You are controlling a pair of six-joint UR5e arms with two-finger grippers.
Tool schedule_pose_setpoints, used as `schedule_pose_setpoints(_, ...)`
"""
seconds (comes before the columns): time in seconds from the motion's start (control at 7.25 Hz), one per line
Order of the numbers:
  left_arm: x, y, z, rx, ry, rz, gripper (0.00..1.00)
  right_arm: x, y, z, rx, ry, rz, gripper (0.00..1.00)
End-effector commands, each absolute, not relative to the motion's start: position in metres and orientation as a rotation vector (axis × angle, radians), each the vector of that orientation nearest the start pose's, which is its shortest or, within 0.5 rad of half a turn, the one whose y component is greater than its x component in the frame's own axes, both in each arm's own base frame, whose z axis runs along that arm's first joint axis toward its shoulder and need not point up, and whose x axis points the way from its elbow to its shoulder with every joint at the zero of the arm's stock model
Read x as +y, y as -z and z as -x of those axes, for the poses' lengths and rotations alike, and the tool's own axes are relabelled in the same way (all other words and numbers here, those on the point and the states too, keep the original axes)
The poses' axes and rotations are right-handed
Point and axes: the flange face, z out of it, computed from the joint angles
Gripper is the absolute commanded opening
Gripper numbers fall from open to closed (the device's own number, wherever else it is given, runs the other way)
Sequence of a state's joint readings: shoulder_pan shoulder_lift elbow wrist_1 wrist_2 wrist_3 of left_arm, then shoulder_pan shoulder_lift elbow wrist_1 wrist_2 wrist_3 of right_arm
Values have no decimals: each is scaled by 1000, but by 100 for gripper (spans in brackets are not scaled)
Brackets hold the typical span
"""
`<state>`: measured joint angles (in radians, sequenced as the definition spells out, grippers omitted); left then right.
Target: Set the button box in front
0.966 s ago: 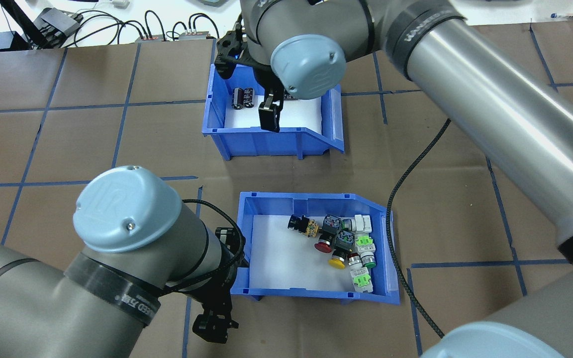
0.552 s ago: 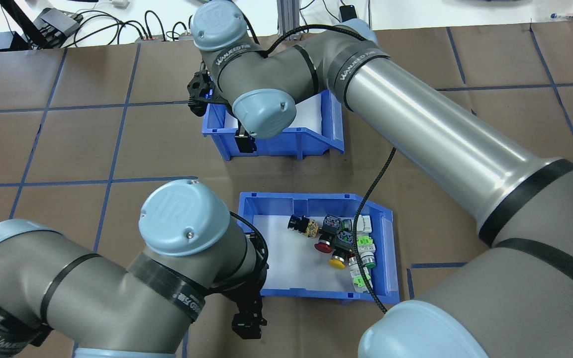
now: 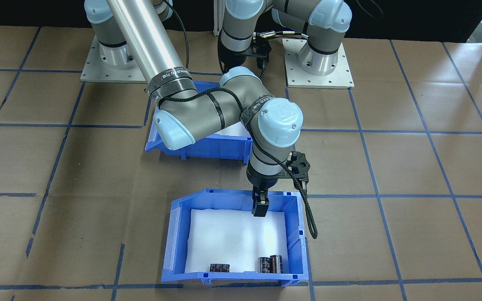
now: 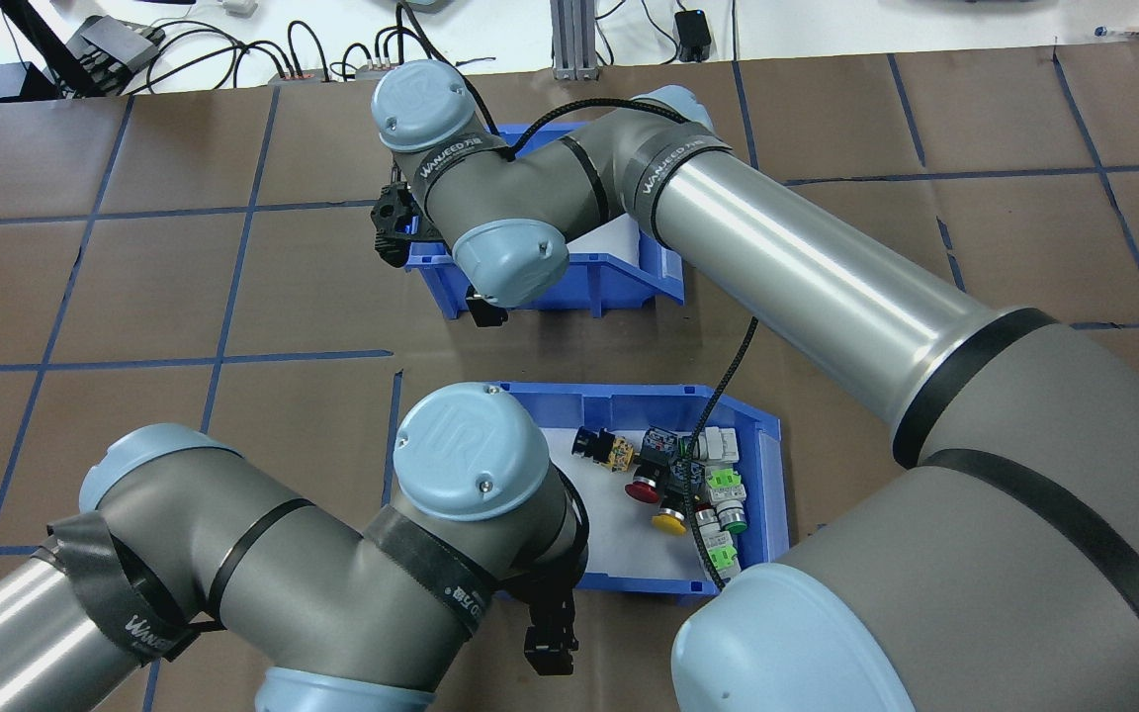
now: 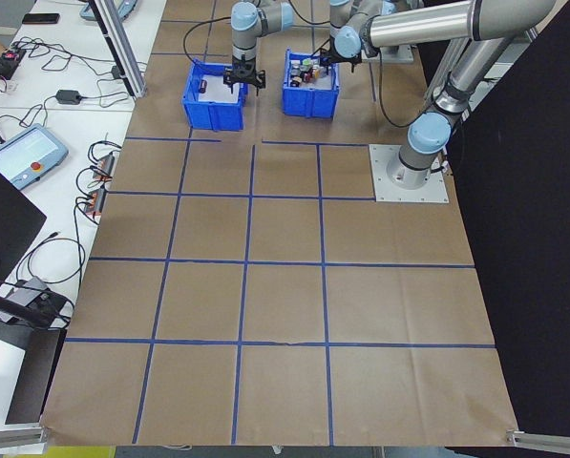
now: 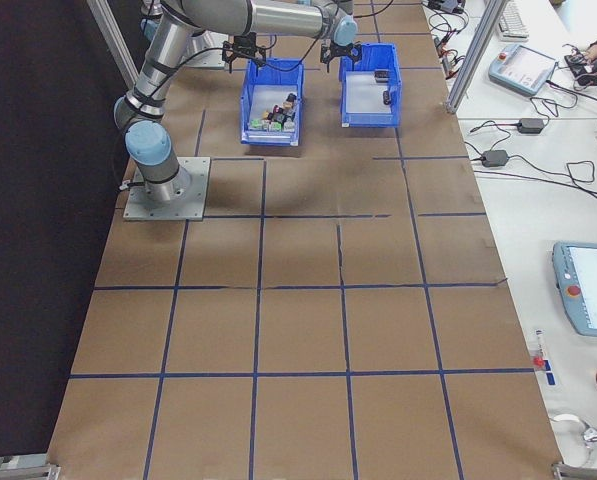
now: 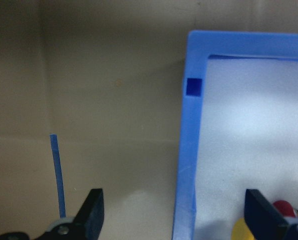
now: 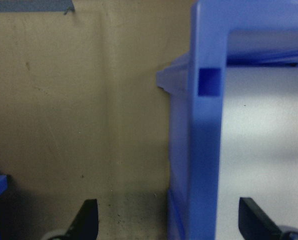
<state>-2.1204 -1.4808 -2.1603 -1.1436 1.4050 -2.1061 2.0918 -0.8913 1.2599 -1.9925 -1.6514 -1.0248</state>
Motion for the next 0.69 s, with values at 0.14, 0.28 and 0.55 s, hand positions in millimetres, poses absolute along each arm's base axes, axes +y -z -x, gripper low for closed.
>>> schedule_pose_setpoints(0.14,-268,-278,340,2176,-277,2179,99,-584,-264,-467,2351,35,2328,42)
schedule_pose_setpoints(0.28,-269,-275,341,2179,-276,2178,99,-583,-267,-468,2347,30,2332,20)
schedule_pose_setpoints(0.55,-272,-268,342,2166,-272,2167,93,-584,-280,-469,2316,55,2369,3)
